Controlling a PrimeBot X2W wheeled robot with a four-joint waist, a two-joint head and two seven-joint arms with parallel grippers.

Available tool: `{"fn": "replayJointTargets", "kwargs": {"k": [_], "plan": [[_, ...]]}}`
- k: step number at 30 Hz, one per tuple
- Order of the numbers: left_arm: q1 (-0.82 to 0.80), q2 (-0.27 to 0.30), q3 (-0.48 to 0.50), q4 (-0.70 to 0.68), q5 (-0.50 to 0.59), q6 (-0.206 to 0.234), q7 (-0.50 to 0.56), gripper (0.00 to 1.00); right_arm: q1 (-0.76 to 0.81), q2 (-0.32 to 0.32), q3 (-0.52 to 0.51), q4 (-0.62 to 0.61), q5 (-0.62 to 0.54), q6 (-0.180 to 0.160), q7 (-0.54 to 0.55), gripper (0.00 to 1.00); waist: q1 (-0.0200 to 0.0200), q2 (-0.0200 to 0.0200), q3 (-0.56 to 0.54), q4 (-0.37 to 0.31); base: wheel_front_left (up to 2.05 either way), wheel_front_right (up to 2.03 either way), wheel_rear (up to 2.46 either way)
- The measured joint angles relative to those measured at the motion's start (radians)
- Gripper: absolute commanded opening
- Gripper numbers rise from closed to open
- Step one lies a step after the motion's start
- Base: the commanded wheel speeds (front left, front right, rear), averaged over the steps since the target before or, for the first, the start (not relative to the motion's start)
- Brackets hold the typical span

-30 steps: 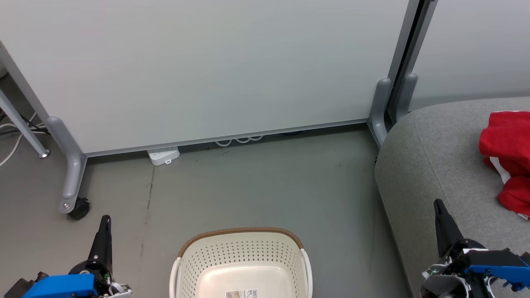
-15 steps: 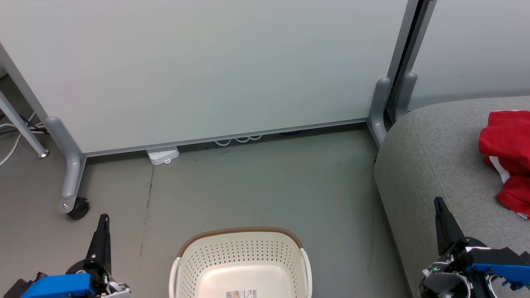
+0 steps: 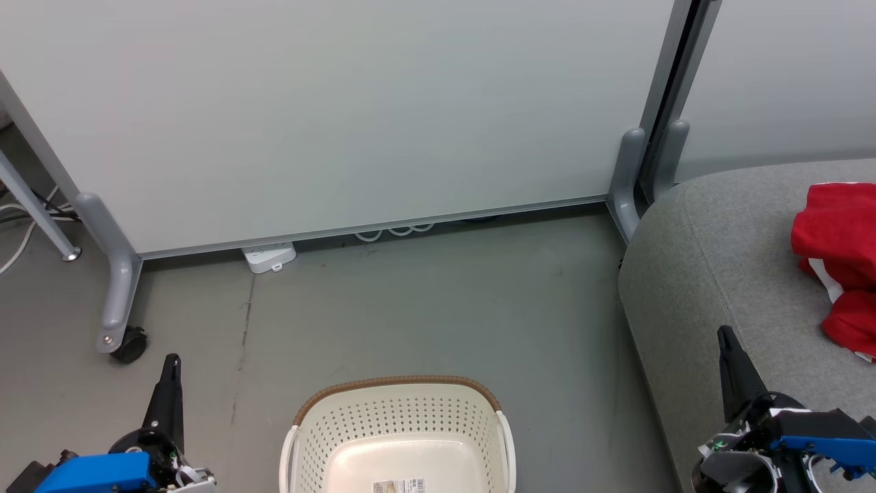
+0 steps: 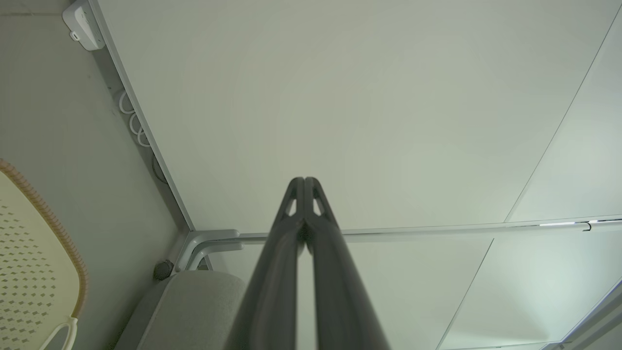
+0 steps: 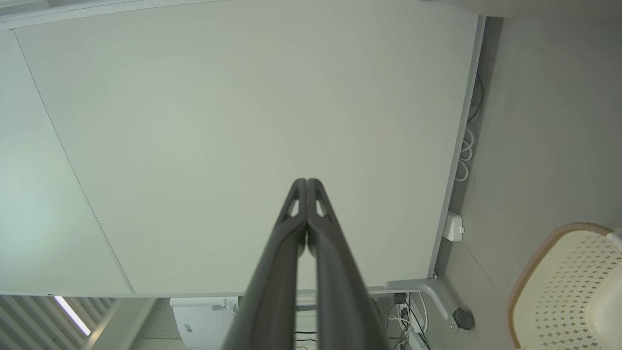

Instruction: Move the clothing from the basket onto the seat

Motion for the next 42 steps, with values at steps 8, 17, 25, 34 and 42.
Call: {"fn": "replayJointTargets", "kwargs": {"k": [8,17,25,34,42], "plan": [[0.0,0.0,0.0,0.0,0.0,0.0,0.0,0.0,0.0,0.0,0.0,0.0,0.0,0.0,0.0,0.0,0.0,0.0,0.0,0.0,0.0,0.0,0.0],[0.0,0.0,0.0,0.0,0.0,0.0,0.0,0.0,0.0,0.0,0.0,0.0,0.0,0.0,0.0,0.0,-0.0001,0.0,0.0,0.0,0.0,0.0,0.0],[0.0,0.0,0.0,0.0,0.0,0.0,0.0,0.0,0.0,0.0,0.0,0.0,0.0,0.0,0.0,0.0,-0.0002,0.0,0.0,0.0,0.0,0.0,0.0],[0.0,0.0,0.0,0.0,0.0,0.0,0.0,0.0,0.0,0.0,0.0,0.0,0.0,0.0,0.0,0.0,-0.0002,0.0,0.0,0.0,0.0,0.0,0.0],[0.0,0.0,0.0,0.0,0.0,0.0,0.0,0.0,0.0,0.0,0.0,0.0,0.0,0.0,0.0,0.0,-0.0001,0.0,0.0,0.0,0.0,0.0,0.0]]}}
